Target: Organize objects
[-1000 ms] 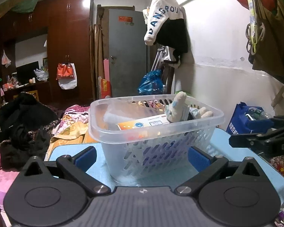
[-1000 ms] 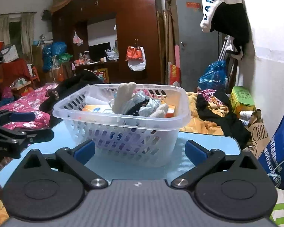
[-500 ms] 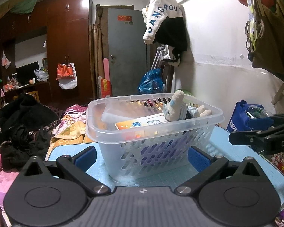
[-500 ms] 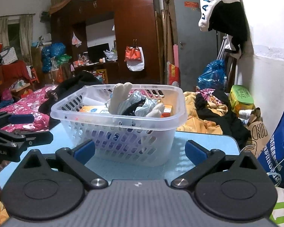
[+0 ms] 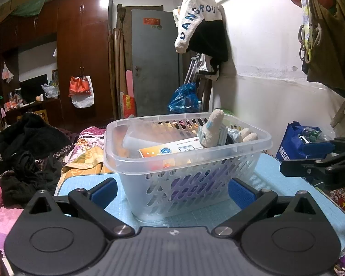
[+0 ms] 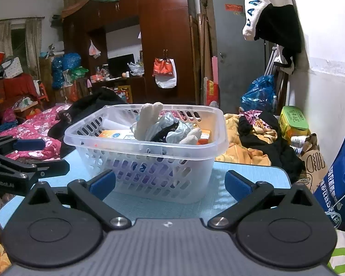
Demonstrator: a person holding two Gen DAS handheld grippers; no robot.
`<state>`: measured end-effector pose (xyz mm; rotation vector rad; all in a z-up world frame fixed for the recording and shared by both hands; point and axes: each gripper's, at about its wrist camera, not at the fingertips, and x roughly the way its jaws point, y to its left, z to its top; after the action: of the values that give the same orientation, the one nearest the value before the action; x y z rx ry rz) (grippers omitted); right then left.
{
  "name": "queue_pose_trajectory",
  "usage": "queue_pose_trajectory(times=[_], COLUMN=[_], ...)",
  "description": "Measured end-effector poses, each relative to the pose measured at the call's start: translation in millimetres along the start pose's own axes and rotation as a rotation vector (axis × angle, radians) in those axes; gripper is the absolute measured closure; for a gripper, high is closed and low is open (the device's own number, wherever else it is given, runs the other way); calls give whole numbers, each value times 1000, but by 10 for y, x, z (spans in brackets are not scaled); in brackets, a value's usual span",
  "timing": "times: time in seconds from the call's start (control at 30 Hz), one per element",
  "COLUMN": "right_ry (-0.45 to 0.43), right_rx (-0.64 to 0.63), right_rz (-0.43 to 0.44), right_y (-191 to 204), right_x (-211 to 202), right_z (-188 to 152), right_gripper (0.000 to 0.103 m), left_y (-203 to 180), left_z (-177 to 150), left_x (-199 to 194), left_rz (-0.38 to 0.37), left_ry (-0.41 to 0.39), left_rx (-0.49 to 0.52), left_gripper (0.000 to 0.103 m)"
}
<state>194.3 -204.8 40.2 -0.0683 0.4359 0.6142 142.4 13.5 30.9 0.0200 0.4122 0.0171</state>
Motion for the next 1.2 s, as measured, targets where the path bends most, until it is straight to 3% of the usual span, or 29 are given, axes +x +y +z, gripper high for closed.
queue_pose_trajectory(times=[1.2], right_ry=[1], right_rx=[3], right_rz=[8], right_y=[-4], right_x=[-10], right_z=[-33], right_gripper=[0], left_y=[-18], left_z=[-9], left_x=[35], left_rz=[2], left_ry=[6], left_rx=[-9], left_gripper=[0])
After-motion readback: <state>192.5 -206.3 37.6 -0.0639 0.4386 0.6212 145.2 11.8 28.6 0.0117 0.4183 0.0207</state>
